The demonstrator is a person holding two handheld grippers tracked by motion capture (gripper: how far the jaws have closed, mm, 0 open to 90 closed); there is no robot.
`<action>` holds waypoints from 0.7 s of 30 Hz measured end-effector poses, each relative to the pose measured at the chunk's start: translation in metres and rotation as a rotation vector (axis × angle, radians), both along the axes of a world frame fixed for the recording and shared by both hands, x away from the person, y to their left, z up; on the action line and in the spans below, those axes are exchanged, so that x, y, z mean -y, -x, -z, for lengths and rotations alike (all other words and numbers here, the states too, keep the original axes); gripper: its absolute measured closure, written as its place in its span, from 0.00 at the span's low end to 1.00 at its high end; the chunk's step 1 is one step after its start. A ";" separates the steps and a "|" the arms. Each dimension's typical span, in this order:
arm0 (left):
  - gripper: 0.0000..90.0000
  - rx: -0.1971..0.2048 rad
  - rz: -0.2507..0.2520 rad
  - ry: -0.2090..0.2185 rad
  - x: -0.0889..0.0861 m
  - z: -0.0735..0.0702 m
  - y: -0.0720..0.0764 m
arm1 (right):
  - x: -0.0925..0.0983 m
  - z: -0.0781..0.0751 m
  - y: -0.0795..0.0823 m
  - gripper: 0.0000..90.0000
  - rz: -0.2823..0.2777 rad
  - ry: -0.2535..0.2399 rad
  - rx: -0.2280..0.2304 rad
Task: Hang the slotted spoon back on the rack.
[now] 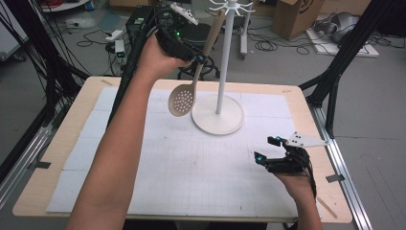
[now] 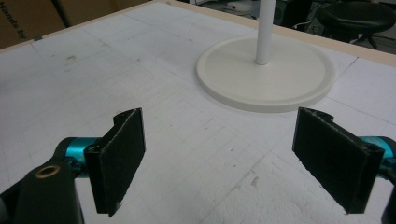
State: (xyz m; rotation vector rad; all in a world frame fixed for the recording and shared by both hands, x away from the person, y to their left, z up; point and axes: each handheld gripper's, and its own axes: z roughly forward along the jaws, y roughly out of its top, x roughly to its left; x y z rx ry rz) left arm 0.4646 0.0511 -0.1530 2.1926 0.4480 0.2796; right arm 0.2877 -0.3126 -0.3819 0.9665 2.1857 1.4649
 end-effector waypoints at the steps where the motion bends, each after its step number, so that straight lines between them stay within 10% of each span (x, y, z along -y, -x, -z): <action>1: 0.84 0.000 -0.002 -0.003 0.000 0.000 -0.001 | 0.000 0.000 0.000 0.19 0.004 -0.002 -0.001; 21: 0.84 -0.014 -0.072 -0.031 -0.003 0.001 -0.011 | 0.005 -0.002 0.001 0.18 0.009 -0.009 0.007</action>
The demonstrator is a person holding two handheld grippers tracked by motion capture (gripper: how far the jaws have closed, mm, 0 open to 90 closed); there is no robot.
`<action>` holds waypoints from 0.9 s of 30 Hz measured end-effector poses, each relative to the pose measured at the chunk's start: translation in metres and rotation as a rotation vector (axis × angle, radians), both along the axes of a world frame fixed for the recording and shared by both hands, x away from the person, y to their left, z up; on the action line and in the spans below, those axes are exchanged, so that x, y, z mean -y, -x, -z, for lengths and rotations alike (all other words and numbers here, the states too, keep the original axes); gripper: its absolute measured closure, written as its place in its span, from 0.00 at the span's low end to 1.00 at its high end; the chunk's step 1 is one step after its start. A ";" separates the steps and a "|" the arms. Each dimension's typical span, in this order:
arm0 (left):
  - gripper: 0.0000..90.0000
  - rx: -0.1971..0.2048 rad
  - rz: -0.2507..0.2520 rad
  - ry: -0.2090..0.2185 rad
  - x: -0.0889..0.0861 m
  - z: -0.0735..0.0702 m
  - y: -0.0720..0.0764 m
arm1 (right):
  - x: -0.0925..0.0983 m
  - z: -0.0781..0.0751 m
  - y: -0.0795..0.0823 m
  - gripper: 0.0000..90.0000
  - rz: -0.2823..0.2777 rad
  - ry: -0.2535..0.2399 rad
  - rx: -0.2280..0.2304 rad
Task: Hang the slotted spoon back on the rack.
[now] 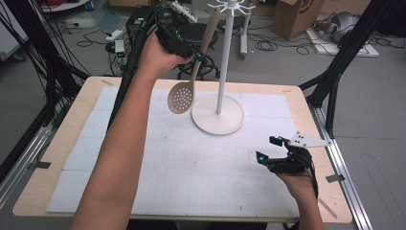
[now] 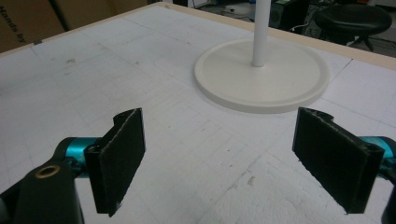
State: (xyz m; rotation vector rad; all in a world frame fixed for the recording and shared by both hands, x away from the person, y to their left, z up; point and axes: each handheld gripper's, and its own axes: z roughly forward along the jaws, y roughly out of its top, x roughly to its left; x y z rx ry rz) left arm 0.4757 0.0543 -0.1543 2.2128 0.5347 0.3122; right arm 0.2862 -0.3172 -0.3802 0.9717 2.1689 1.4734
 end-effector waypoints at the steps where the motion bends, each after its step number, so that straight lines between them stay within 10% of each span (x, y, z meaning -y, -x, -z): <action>1: 0.84 0.001 -0.001 0.000 0.000 0.000 0.000 | 0.000 0.000 0.000 0.18 -0.001 -0.001 -0.004; 27: 0.71 -0.028 0.026 0.041 -0.005 0.004 -0.003 | 0.001 0.000 0.001 0.19 0.005 0.004 -0.004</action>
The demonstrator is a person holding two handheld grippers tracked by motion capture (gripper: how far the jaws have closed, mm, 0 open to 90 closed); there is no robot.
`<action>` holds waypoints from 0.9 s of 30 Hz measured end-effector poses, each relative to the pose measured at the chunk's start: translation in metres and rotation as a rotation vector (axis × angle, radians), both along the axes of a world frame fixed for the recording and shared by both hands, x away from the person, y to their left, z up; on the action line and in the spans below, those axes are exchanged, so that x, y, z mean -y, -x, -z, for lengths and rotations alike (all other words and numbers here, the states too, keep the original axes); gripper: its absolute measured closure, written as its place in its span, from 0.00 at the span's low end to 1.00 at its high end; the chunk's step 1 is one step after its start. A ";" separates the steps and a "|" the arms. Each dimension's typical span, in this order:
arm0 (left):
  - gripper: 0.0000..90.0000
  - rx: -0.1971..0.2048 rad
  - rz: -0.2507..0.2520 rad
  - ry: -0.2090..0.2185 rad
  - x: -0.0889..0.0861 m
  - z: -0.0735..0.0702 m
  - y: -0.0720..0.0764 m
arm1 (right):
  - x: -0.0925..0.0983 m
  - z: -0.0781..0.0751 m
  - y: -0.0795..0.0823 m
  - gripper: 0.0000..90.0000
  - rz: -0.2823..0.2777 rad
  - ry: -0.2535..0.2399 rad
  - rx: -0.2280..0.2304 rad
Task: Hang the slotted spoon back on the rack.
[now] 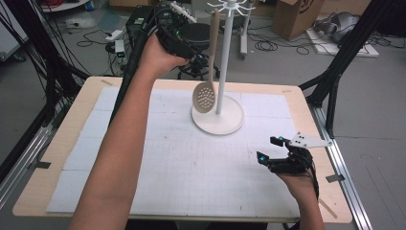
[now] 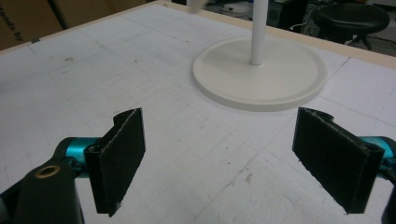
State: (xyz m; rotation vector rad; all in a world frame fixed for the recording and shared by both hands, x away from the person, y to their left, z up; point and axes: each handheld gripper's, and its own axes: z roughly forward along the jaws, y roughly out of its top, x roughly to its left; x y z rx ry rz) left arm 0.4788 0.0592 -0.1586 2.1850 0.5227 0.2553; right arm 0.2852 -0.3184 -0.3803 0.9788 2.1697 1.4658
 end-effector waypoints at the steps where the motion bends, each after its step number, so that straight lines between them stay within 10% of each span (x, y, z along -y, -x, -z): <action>1: 0.69 -0.004 0.008 0.002 -0.002 0.000 0.001 | 0.000 0.000 0.000 0.18 -0.002 0.003 0.003; 27: 0.40 0.094 0.098 0.107 -0.039 -0.013 0.065 | -0.006 -0.002 -0.002 0.19 -0.014 0.003 0.007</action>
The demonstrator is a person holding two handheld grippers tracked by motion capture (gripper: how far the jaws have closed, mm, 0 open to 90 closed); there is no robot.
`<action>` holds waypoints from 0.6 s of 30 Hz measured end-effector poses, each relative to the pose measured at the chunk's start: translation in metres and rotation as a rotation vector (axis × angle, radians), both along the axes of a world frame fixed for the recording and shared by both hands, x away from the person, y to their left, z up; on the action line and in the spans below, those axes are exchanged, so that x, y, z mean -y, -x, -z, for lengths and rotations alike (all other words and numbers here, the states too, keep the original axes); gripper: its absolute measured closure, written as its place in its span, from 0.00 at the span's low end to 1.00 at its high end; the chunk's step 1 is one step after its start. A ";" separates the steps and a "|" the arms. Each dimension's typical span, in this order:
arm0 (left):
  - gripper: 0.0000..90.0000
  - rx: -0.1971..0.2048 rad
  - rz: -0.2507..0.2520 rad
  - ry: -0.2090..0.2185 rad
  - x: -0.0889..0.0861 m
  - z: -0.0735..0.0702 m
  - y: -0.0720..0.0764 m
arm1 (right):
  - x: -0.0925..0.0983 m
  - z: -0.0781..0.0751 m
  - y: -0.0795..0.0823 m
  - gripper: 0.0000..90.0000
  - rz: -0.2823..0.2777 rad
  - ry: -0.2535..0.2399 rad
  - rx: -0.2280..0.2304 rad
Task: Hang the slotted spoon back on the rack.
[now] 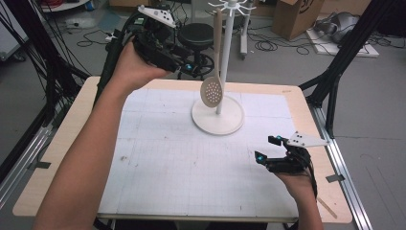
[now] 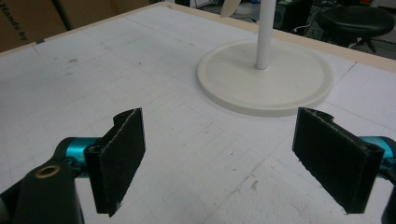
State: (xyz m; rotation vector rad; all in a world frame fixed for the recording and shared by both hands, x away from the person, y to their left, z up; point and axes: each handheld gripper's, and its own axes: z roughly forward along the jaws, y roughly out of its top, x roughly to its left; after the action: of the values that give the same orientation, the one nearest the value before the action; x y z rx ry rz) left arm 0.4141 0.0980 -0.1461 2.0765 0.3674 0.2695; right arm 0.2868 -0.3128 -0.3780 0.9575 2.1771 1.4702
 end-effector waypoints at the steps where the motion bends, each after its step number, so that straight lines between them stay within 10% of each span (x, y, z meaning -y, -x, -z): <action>1: 0.39 0.000 0.000 0.013 -0.004 0.001 0.003 | 0.000 0.000 0.000 0.18 0.001 0.000 -0.001; 18: 0.29 -0.019 -0.043 0.111 -0.054 0.063 0.035 | -0.003 0.000 -0.001 0.18 -0.004 0.004 -0.005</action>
State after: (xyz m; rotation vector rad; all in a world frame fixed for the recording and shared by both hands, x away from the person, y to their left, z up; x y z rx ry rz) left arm 0.3792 0.1522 -0.2091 1.9653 0.4293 0.2495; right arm 0.2877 -0.3094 -0.3785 0.9577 2.1855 1.4663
